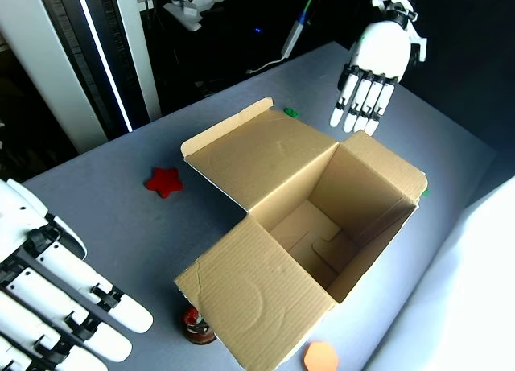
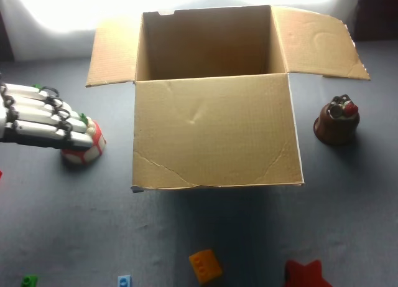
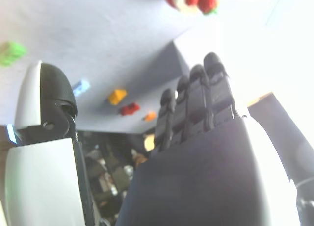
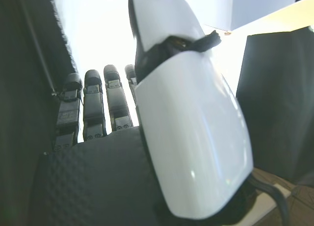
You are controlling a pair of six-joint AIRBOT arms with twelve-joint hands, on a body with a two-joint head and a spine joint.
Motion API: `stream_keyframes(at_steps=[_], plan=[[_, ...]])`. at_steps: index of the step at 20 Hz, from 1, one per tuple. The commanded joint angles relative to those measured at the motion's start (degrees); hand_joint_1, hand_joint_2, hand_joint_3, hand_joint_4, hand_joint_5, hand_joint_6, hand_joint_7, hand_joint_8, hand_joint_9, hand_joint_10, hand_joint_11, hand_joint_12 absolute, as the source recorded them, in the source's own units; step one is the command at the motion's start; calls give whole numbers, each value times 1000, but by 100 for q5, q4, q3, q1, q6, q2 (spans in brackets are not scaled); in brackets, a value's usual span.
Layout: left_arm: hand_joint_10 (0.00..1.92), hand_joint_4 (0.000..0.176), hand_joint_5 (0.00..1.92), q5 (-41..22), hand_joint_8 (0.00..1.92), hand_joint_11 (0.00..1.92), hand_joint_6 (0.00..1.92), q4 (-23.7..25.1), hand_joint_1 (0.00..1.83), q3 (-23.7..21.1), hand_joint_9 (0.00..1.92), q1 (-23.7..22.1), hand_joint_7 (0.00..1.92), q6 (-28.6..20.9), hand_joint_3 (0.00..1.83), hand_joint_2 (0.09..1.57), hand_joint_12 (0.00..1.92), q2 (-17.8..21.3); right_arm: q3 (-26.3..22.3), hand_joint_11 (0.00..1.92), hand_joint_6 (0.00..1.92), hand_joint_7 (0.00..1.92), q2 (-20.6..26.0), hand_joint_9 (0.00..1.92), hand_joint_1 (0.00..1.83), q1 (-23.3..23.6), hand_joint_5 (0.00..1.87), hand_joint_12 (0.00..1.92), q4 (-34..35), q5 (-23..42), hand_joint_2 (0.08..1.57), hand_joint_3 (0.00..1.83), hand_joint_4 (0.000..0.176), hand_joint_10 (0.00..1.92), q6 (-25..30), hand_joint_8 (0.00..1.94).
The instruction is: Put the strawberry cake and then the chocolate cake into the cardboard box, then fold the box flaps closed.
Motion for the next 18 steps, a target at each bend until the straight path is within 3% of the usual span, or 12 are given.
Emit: stream_keyframes(at_steps=[1, 7, 10, 13, 16, 18], plan=[[4, 51, 68, -81, 4, 0, 7, -395, 1191, 68, 83, -86, 97, 38, 0, 965, 352, 8, 14, 0, 0, 0, 71, 0, 1104, 34, 0, 0, -160, 493, 1050, 0, 16, 0, -43, 0], [0, 48, 80, 90, 1, 0, 2, -394, 1177, 354, 90, -6, 96, 37, 7, 990, 350, -490, -5, 0, 0, 0, 64, 0, 1036, 36, 0, 0, -160, 587, 1088, 8, 7, 0, -59, 0], [2, 43, 65, 108, 1, 0, 2, -393, 1180, 490, 97, -7, 99, 39, 10, 1002, 386, -685, -5, 0, 0, 0, 62, 0, 1101, 36, 0, 0, -160, 588, 1050, 0, 12, 0, -59, 0], [2, 47, 79, 139, 2, 0, 4, -394, 1184, 741, 108, -135, 113, 39, 2, 996, 424, -919, -5, 0, 0, 0, 62, 0, 1060, 36, 0, 0, -160, 591, 1075, 2, 7, 0, -63, 0], [4, 40, 79, 158, 0, 0, 1, -393, 1180, 1098, 119, -212, 113, 39, 3, 998, 445, -1229, -5, 0, 0, 0, 59, 0, 1073, 36, 0, 0, -160, 592, 1061, 0, 14, 0, -64, 0], [1, 47, 103, 168, 2, 0, 5, -398, 1197, 1358, 114, -218, 127, 27, 0, 982, 472, -1436, -5, 0, 0, 0, 55, 0, 1080, 36, 0, 0, -160, 594, 1064, 0, 14, 0, -66, 0]])
